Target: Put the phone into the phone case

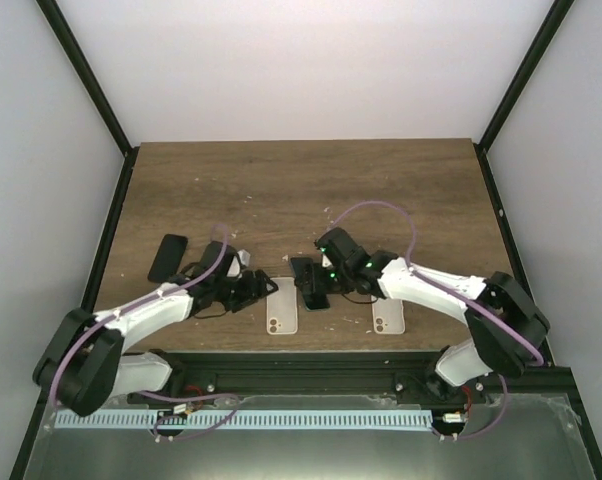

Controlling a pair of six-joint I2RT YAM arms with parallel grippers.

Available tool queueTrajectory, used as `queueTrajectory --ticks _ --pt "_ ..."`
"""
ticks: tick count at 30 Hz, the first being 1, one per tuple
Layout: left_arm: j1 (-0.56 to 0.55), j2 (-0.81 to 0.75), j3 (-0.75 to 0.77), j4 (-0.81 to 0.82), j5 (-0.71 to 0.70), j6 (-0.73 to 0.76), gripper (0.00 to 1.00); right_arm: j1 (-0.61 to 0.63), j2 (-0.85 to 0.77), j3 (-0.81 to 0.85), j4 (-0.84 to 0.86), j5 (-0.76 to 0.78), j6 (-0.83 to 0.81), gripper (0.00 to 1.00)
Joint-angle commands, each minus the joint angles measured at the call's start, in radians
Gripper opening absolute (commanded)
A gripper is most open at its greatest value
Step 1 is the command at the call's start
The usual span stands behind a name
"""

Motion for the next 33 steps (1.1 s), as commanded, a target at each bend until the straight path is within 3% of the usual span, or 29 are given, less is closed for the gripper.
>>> queueTrajectory --ticks 1,6,15,28,33 --pt "0.052 -0.128 -0.020 -0.079 -0.035 -0.002 0.83 0.081 0.031 0.043 0.117 -0.005 0.164 0.56" --pt "0.149 -0.270 -0.066 -0.137 -0.025 0.001 0.85 0.155 0.081 0.048 0.205 -0.028 0.301 0.56" --pt "0.162 -0.411 -0.086 -0.231 -0.046 0.012 0.83 0.229 0.195 0.109 0.254 0.022 0.425 0.55" --pt "0.162 -0.423 -0.120 -0.194 0.027 0.003 0.72 0.254 0.288 0.125 0.213 0.159 0.498 0.57" --pt "0.162 -0.422 -0.129 -0.185 0.023 0.000 0.70 0.266 0.286 0.125 0.179 0.192 0.515 0.64"
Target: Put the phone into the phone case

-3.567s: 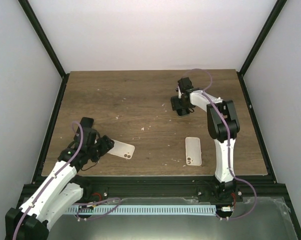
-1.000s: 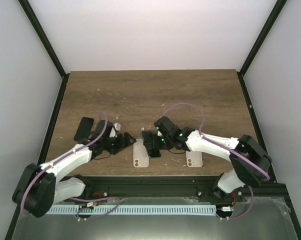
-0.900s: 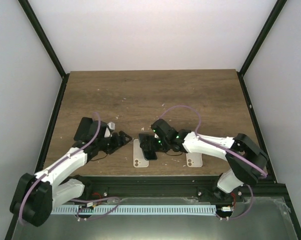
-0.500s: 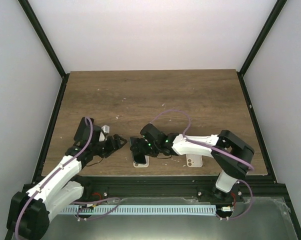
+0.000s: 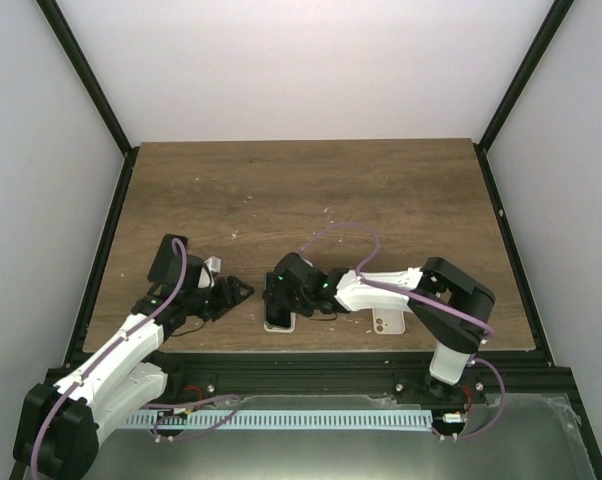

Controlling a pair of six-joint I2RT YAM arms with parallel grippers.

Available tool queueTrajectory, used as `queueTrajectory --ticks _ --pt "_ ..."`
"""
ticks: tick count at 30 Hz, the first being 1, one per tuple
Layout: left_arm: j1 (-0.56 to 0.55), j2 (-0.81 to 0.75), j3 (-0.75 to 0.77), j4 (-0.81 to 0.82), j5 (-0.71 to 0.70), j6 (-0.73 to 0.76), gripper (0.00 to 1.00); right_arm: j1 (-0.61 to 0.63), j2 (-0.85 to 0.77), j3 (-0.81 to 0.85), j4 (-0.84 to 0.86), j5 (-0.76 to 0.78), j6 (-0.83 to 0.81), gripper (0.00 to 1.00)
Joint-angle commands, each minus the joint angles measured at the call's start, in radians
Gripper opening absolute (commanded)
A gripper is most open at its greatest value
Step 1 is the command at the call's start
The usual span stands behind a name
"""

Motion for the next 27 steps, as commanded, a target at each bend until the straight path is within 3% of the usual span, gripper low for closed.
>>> queueTrajectory --ticks 1,18,27 --pt "0.007 0.002 -0.017 0.035 0.015 -0.002 0.70 0.019 0.003 0.037 -0.034 0.063 0.037 0.65" --pt "0.007 0.135 -0.035 0.144 0.060 0.002 0.60 0.033 -0.044 0.042 -0.092 0.100 0.046 0.86" --pt "0.007 0.205 -0.025 0.187 0.090 0.007 0.58 0.033 -0.091 0.035 -0.099 0.095 -0.013 0.87"
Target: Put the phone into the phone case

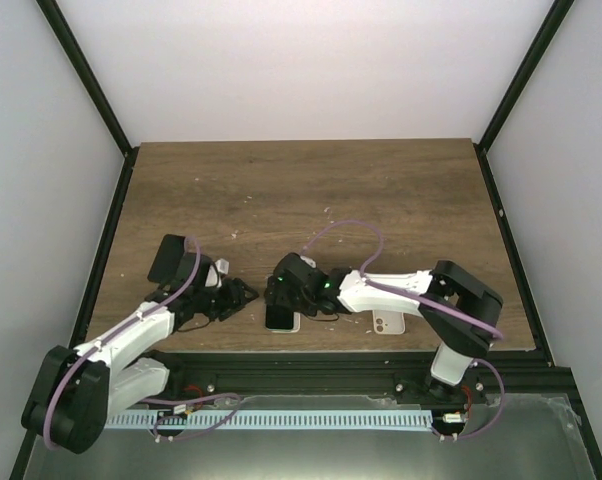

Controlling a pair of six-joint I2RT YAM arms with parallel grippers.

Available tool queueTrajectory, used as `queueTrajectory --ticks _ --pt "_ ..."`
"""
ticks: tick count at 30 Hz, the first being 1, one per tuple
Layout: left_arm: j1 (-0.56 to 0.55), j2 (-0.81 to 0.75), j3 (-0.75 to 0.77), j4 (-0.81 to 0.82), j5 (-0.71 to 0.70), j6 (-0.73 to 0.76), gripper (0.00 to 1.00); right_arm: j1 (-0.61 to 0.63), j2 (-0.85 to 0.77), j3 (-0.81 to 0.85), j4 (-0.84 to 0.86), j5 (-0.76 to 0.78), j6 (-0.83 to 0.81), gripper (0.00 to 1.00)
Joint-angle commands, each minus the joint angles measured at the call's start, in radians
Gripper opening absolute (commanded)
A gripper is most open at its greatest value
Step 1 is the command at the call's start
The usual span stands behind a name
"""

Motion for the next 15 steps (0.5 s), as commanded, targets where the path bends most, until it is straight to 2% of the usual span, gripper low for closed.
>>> queueTrajectory --ticks 1,4,9,15 --pt "0.007 0.037 0.005 0.046 0.030 0.013 0.58 0.010 -0.065 0.014 -0.015 0.028 -0.054 0.86" --pt "0.007 0.075 0.024 0.047 0.034 0.029 0.54 0.010 -0.109 -0.021 0.001 0.068 -0.095 0.82" --pt "-0.003 0.110 0.026 0.112 0.061 0.023 0.44 0.000 -0.168 -0.081 0.001 0.116 -0.152 0.66" --pt "-0.067 0.138 0.038 0.117 0.020 0.010 0.42 -0.030 -0.186 -0.186 0.116 0.019 -0.189 0.58"
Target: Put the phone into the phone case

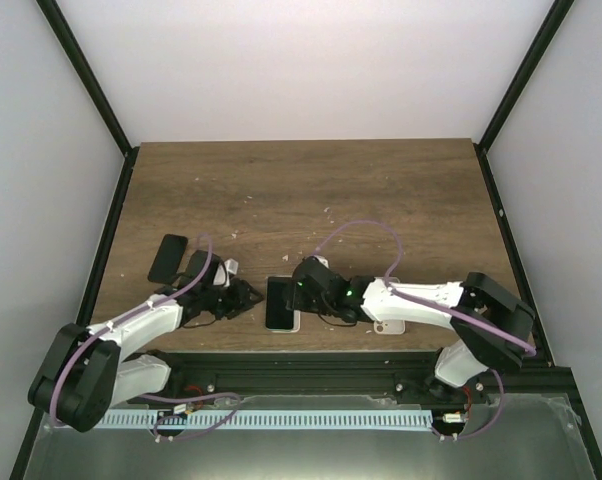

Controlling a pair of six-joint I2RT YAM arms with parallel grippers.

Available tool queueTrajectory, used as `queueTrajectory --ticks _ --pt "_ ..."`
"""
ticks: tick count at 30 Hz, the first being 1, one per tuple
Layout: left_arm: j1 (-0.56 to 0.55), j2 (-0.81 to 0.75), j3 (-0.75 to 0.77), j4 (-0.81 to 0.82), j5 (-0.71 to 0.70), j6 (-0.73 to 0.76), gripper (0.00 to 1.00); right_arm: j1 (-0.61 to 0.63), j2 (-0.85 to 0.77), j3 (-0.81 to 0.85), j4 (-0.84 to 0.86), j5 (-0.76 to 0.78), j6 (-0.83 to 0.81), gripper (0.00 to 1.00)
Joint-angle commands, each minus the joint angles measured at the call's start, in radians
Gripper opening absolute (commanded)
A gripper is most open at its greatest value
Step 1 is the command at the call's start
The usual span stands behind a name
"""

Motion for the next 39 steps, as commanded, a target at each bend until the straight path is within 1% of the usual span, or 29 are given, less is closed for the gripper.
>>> queueTrajectory --ticks 1,3,10,14,18,20,24,33,39 --pt "-0.052 0.019 0.021 0.043 -0.022 -0.007 0.42 -0.024 -0.002 -0.063 0.094 -0.066 -0.050 0.56" --pt "-0.073 0.026 0.020 0.044 -0.037 -0.019 0.42 -0.044 0.012 -0.081 0.133 -0.129 -0.059 0.52" --pt "-0.097 0.037 0.014 0.040 -0.070 -0.024 0.43 -0.053 0.041 -0.139 0.184 -0.147 -0.065 0.48" --pt "-0.103 0.066 0.024 0.058 -0.063 -0.026 0.39 -0.057 0.068 -0.150 0.208 -0.169 -0.062 0.43" --pt "-0.113 0.097 0.039 0.072 -0.068 -0.032 0.38 -0.056 0.079 -0.154 0.222 -0.183 -0.050 0.43" --pt "-0.116 0.115 0.049 0.082 -0.060 -0.037 0.34 -0.056 0.084 -0.159 0.242 -0.196 -0.044 0.43" --pt "-0.119 0.138 0.062 0.087 -0.086 -0.036 0.27 -0.056 0.098 -0.150 0.240 -0.198 -0.047 0.42" --pt "-0.135 0.187 0.067 0.139 -0.088 -0.064 0.18 -0.056 0.111 -0.146 0.250 -0.191 -0.044 0.36" --pt "-0.144 0.210 0.084 0.158 -0.087 -0.078 0.16 -0.057 0.111 -0.145 0.257 -0.192 -0.044 0.33"
